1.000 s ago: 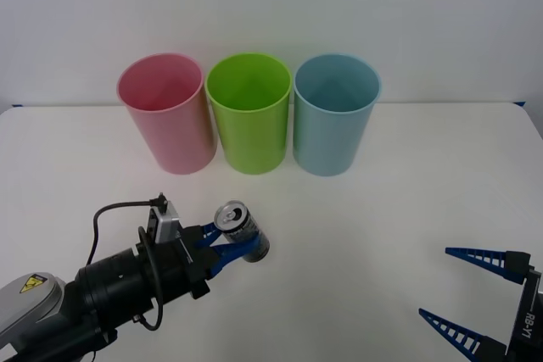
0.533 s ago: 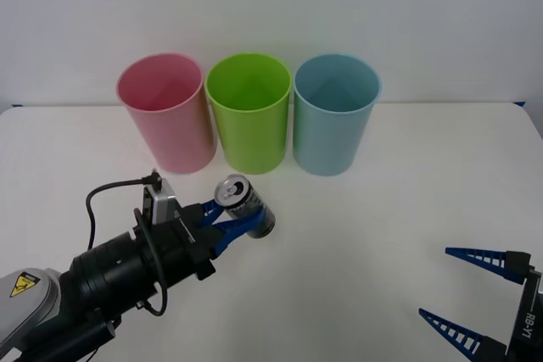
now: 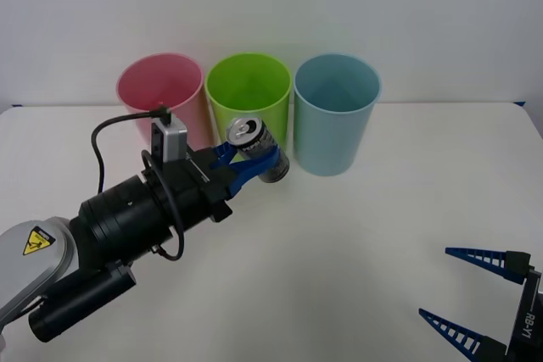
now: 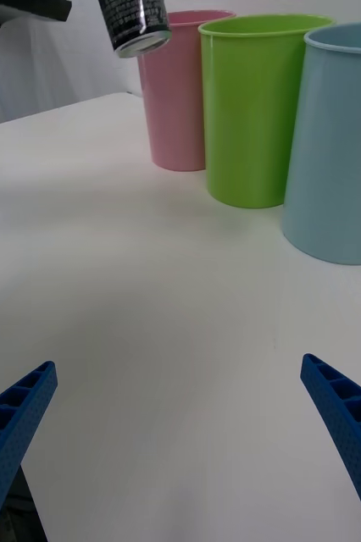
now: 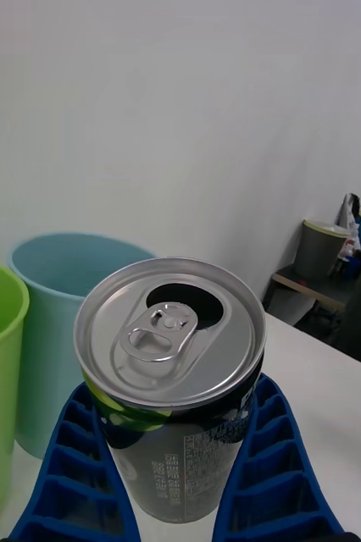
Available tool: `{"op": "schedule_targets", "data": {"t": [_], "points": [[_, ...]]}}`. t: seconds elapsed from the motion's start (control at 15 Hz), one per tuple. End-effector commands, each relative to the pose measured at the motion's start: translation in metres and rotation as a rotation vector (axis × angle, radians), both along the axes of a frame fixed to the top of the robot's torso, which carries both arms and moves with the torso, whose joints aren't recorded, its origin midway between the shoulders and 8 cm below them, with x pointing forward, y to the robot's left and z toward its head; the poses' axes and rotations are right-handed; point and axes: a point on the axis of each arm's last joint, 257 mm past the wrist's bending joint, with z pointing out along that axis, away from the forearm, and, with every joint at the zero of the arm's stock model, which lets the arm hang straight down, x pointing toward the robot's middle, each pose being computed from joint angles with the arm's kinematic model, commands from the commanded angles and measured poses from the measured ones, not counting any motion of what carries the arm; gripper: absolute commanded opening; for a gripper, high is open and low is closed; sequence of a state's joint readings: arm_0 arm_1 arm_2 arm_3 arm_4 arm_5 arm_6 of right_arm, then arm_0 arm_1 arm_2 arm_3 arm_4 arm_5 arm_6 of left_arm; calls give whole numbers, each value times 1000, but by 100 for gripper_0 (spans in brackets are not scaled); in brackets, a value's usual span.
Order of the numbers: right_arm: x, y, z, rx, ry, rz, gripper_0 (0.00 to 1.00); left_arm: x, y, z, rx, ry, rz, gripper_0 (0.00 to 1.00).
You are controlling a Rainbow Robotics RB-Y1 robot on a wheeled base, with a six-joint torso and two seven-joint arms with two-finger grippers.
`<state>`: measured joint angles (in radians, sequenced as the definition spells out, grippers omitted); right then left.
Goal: Put cans in the blue bin and PET bottles in the pink bin and trash in the green bin.
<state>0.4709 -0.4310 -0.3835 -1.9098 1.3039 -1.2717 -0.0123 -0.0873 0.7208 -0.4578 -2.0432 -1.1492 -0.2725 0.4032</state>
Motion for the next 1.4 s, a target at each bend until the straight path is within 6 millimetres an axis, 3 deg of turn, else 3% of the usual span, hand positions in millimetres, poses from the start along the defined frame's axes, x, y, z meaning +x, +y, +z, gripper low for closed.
{"op": "schedule_targets", "data": {"t": [0.07,0.27,0.73,1.07,1.4], "points": [[0,0,0,0,0,0,100,11,1,22,13,-31,-9,11],[0,0,0,0,0,0,100,18,2,40,41,-80,-19,11],[0,0,0,0,0,0,100,30,-24,88,51,-190,-67,11],[0,0,0,0,0,0,100,63,-38,99,145,-260,-69,11],[0,0,0,0,0,0,100,103,-54,94,202,-221,-74,10]]}}
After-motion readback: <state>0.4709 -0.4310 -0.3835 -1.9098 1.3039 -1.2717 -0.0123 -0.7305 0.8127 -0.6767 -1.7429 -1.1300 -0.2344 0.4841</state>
